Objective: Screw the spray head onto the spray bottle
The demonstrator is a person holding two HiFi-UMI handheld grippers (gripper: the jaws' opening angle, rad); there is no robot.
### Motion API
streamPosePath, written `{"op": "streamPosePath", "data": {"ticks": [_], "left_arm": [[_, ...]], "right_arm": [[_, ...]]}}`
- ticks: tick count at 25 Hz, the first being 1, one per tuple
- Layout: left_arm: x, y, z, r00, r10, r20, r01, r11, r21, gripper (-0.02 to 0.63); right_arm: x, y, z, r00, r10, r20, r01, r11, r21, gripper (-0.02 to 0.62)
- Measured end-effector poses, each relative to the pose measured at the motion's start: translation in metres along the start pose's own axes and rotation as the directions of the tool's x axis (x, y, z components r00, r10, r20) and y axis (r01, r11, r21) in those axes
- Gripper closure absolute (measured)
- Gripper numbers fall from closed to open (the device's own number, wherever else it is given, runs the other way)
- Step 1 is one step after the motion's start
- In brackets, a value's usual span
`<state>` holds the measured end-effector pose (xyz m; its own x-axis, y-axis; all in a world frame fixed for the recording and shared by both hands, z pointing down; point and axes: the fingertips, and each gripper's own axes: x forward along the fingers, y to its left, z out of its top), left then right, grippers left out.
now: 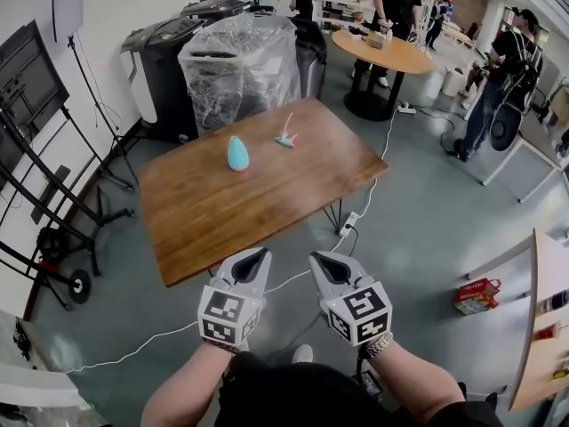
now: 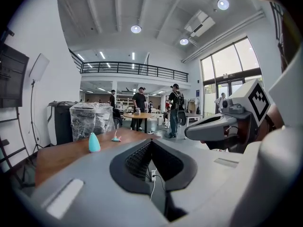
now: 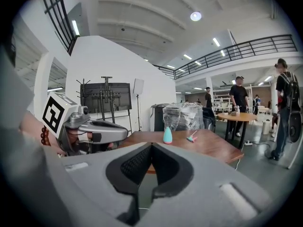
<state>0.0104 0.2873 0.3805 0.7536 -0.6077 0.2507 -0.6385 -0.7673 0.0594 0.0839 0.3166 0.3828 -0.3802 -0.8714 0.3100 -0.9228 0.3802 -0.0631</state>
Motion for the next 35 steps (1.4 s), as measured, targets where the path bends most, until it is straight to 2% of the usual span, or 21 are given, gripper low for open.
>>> {"op": "streamPosePath", "data": {"ticks": [5,9,15,22,29,35], "left_arm": [[0.026,0.017,0.008,1.000,-0.002,-0.002,0.002,1.000,0.018,0.591],[0.048,0.047,0.013,1.000,-0.018,0.008,0.018,0.999,0.028,0.589],[0.084,0.095,0.024,0.997,-0.081,0.015,0.080,0.996,0.034,0.588],[0.115,0.137,0.032,0.989,-0.149,-0.016,0.150,0.987,0.061,0.584],[0.147,0.163,0.031,0.987,-0.151,-0.056,0.155,0.984,0.089,0.572],[0.189,0.178,0.024,0.986,-0.134,-0.104,0.145,0.984,0.104,0.558]], "right_arm": [[0.024,-0.022,0.004,1.000,-0.004,-0.004,0.004,1.000,0.008,0.601],[0.058,-0.035,0.015,1.000,-0.018,-0.004,0.018,1.000,-0.006,0.601],[0.113,-0.055,0.033,0.997,-0.068,-0.025,0.067,0.997,-0.022,0.601],[0.163,-0.071,0.051,0.992,-0.119,-0.049,0.119,0.993,-0.014,0.601],[0.197,-0.089,0.057,0.990,-0.119,-0.076,0.118,0.993,-0.022,0.601],[0.229,-0.117,0.052,0.992,-0.082,-0.100,0.080,0.997,-0.020,0.601]]}}
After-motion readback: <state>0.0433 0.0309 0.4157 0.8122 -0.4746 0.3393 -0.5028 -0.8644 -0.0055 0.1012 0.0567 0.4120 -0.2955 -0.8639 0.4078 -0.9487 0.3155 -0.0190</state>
